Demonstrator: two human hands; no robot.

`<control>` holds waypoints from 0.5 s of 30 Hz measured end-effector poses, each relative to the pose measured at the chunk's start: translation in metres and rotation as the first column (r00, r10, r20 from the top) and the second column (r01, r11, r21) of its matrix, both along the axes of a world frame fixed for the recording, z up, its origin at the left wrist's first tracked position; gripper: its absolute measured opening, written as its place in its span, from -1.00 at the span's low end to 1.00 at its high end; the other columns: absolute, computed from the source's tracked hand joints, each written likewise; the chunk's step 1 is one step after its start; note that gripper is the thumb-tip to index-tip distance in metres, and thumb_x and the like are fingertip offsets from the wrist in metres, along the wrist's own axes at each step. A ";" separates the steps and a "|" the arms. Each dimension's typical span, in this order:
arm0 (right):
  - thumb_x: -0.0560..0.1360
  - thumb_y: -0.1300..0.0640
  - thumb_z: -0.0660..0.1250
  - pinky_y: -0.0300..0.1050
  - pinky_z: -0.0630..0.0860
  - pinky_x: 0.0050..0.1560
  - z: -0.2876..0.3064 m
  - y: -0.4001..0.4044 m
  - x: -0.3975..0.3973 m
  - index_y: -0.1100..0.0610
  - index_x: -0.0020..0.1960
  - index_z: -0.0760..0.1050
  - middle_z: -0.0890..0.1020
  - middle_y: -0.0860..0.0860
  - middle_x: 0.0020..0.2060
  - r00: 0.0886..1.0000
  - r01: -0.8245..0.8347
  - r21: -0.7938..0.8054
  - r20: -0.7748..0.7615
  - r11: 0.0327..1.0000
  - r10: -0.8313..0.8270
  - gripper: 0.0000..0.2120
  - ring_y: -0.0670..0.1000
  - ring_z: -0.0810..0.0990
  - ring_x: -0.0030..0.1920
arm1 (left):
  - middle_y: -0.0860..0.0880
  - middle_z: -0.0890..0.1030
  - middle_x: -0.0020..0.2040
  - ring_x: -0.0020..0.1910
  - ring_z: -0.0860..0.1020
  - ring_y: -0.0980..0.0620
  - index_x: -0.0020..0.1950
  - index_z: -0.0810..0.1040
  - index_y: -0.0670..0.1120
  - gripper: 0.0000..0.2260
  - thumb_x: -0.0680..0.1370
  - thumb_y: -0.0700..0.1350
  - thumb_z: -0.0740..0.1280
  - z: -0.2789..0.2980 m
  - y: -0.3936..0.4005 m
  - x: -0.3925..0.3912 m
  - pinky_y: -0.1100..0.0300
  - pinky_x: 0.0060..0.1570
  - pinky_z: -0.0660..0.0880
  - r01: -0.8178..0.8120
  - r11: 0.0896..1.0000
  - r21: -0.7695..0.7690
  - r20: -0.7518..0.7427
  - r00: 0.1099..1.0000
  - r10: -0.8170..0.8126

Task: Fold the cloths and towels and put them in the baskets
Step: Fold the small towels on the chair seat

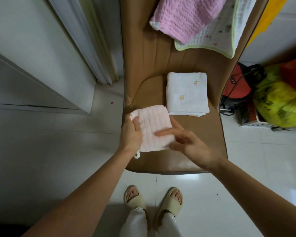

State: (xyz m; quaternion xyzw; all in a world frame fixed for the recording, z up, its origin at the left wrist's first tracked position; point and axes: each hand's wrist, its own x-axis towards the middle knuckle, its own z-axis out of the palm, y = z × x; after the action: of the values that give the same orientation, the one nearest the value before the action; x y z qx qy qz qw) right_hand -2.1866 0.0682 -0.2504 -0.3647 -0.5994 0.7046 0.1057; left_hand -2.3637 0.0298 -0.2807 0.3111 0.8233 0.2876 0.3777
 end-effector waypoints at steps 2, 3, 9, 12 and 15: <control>0.50 0.13 0.32 0.04 0.45 0.30 -0.006 0.000 -0.006 -0.12 0.30 0.49 0.38 -0.12 0.38 0.984 0.145 -0.210 -0.068 0.967 -0.163 -0.60 -0.01 0.37 0.39 | -0.07 0.46 0.31 0.27 0.46 -0.06 0.44 0.24 -0.07 -0.63 0.66 0.02 0.00 -0.010 -0.004 -0.008 0.11 0.13 0.48 0.065 0.994 0.087 -0.027 0.998 -0.063; 0.51 0.05 0.34 0.00 0.50 0.24 -0.011 0.001 -0.012 -0.18 0.33 0.44 0.41 -0.12 0.36 0.968 0.220 -0.274 -0.053 0.936 -0.243 -0.59 -0.01 0.45 0.33 | -0.04 0.43 0.36 0.31 0.44 -0.04 0.47 0.21 -0.03 -0.61 0.66 0.03 0.00 -0.016 -0.004 -0.012 0.09 0.20 0.48 0.091 0.991 0.102 -0.031 0.996 -0.089; 0.61 -0.04 0.15 -0.23 0.28 0.34 -0.075 0.019 -0.070 -0.07 0.48 0.20 0.13 -0.08 0.48 0.897 0.258 0.375 0.248 0.890 -0.365 -0.55 -0.10 0.27 0.37 | -0.03 0.38 0.42 0.35 0.41 -0.03 0.53 0.12 0.00 -0.56 0.66 0.06 -0.01 -0.059 0.022 -0.027 0.00 0.26 0.48 0.042 0.990 0.136 -0.036 0.999 -0.038; 0.59 0.04 0.23 -0.27 0.29 0.28 -0.101 0.043 -0.084 0.01 0.42 0.24 0.21 -0.01 0.43 0.872 0.268 0.515 0.229 0.814 -0.433 -0.57 -0.18 0.28 0.27 | -0.04 0.38 0.41 0.33 0.41 -0.02 0.52 0.11 -0.01 -0.57 0.66 0.05 0.00 -0.078 0.042 -0.032 0.05 0.27 0.46 0.006 0.985 0.174 0.011 1.000 -0.008; 0.55 0.20 0.27 -0.39 0.34 0.23 -0.119 0.071 -0.089 0.11 0.28 0.30 0.29 0.04 0.37 0.856 0.202 0.665 0.237 0.719 -0.459 -0.66 -0.15 0.32 0.20 | -0.05 0.50 0.14 0.08 0.54 -0.03 0.40 0.17 -0.07 -0.66 0.66 0.01 0.08 -0.096 0.060 -0.033 0.22 -0.07 0.52 -0.045 0.972 0.229 0.020 0.999 0.042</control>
State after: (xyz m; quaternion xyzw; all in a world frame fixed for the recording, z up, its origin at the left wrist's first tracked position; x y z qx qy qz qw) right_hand -2.2755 0.1393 -0.3697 -0.5437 -0.7279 0.3513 0.2260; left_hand -2.3971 0.0894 -0.3766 0.3322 0.7885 0.3911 0.3391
